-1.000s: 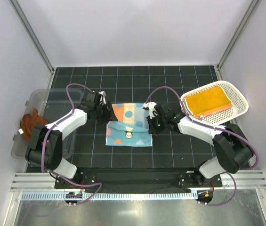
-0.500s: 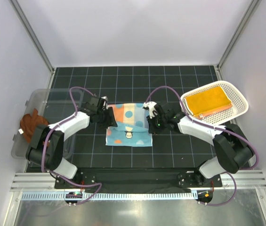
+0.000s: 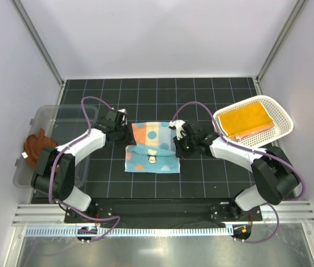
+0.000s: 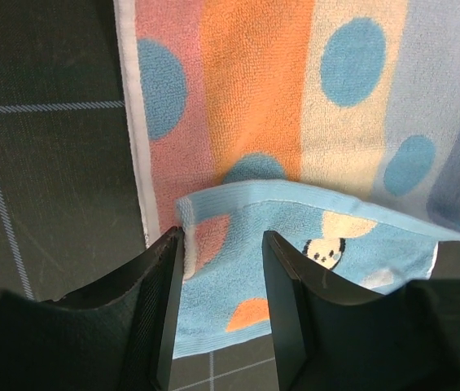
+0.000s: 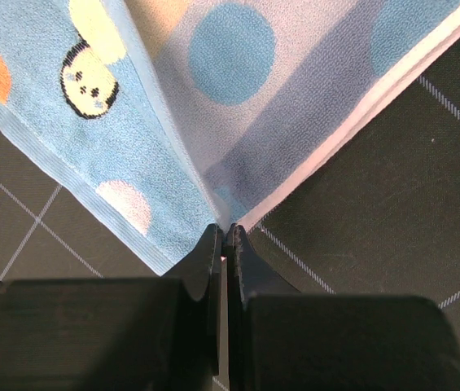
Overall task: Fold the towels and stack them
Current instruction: Fold the towel
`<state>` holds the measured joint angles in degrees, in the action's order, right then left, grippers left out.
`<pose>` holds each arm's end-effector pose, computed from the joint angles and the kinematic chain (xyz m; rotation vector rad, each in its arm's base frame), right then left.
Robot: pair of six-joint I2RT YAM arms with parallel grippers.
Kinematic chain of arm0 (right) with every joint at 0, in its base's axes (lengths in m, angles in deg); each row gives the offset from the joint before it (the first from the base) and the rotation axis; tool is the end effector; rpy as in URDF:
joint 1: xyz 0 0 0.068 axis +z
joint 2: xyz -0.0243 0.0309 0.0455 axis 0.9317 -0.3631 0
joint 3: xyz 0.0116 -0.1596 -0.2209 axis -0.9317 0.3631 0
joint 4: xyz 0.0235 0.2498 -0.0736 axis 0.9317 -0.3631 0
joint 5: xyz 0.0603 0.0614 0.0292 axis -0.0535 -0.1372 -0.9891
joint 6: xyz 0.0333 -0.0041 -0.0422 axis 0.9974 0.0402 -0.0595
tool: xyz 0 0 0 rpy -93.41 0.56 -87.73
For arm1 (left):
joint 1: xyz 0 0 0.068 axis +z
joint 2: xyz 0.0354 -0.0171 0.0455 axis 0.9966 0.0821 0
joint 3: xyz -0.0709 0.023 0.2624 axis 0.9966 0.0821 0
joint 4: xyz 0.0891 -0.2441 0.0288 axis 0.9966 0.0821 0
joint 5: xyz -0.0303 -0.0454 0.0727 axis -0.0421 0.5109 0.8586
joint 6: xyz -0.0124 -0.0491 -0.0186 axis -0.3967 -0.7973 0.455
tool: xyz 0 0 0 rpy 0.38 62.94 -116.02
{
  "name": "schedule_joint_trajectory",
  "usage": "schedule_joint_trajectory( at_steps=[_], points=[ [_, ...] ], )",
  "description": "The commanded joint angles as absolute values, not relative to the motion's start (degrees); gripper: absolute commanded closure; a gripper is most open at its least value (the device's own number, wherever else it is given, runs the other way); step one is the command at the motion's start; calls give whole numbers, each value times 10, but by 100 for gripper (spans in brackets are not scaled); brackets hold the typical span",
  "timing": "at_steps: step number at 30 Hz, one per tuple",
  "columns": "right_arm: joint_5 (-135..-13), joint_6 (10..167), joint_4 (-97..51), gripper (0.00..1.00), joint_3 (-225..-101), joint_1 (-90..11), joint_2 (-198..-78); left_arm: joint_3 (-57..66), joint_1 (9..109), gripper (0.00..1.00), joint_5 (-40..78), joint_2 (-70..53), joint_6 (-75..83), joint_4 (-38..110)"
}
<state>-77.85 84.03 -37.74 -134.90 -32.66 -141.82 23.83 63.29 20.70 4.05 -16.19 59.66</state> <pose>0.2326 0.1782 0.1873 -0.8222 2.4147 0.5257 0.2810 -0.1181 0.1941 -0.1689 2.6260 -0.4917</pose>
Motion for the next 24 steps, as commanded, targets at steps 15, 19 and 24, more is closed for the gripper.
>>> schedule_joint_trajectory(
  at_steps=[15,19,24],
  points=[
    [-737,849,-390,99,-1387,-325,-1413,191,632,100,188,62,-150,634],
    [-719,849,-413,99,-1408,-325,-1401,179,631,100,198,16,-147,650],
    [-701,845,-456,99,-1440,-325,-1388,163,631,100,205,-17,-143,686]
  ],
)
